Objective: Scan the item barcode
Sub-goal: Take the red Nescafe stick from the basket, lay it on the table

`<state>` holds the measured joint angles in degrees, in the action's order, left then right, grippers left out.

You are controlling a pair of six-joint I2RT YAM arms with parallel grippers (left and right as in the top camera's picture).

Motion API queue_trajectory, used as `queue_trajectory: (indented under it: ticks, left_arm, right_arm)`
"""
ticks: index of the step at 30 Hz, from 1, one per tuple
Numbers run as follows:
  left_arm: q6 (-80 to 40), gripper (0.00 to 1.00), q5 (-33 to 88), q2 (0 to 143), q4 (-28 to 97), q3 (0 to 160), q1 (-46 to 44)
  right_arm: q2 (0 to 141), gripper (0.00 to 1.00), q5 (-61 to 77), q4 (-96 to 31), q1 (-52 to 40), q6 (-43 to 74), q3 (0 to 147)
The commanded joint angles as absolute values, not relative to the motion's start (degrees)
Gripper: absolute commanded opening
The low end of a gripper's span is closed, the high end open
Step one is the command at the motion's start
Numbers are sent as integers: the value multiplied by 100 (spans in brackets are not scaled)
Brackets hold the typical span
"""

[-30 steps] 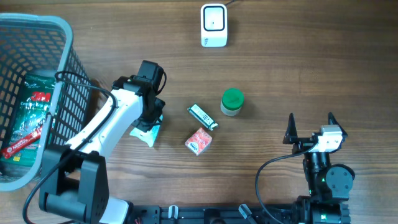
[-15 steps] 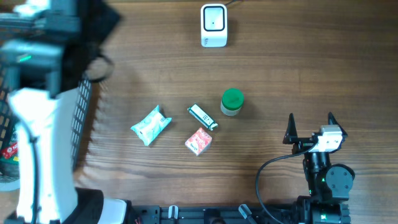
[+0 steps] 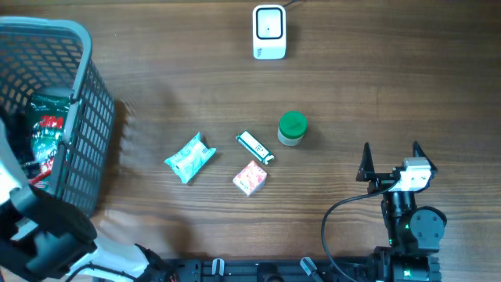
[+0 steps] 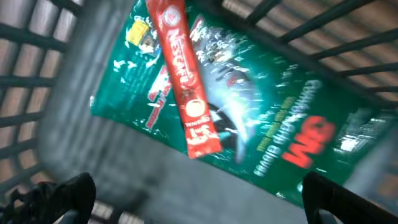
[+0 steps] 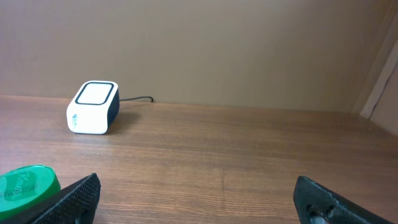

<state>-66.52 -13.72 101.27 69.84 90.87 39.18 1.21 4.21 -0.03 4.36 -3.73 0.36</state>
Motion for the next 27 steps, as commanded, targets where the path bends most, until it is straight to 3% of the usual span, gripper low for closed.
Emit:
queue_trajectory:
  ticks: [1, 5, 8, 9, 12, 15, 16, 17, 18, 24, 27]
  left_arm:
    - [-6626, 100, -1490, 10145, 6108, 8029, 4005]
    - [-6528, 99, -2298, 10320, 5468, 7426, 4014]
    - [-5566, 96, -2366, 10667, 4884, 7408, 4014]
    - [-5568, 91, -2366, 10757, 4831, 7408, 4014]
    - [-5570, 60, -2342, 11026, 4687, 7408, 4014]
    - [-5568, 59, -2349, 11327, 4672, 7408, 4014]
    - [-5568, 49, -2346, 11360, 4694, 7408, 4014]
    - [-5570, 18, -2346, 11369, 4737, 7411, 4014]
    - [-5572, 4, -2346, 11340, 4805, 7428, 4014]
    - [-5614, 4, -2003, 10213, 5516, 8453, 4007]
    - [-5616, 4, -803, 8976, 5592, 8890, 3972]
  right_arm:
    - [80, 100, 384, 12, 434, -301, 30]
    - [80, 100, 384, 12, 434, -301, 30]
    - [80, 100, 384, 12, 434, -298, 30]
    - [80, 100, 384, 12, 434, -301, 30]
    - [80, 100, 384, 12, 434, -298, 30]
    - [80, 100, 384, 12, 434, -301, 30]
    - [80, 100, 384, 12, 434, -301, 30]
    - [80, 100, 384, 12, 434, -298, 30]
    - [80, 100, 384, 12, 434, -301, 30]
    - [80, 100, 384, 12, 434, -298, 30]
    - [80, 100, 384, 12, 434, -298, 30]
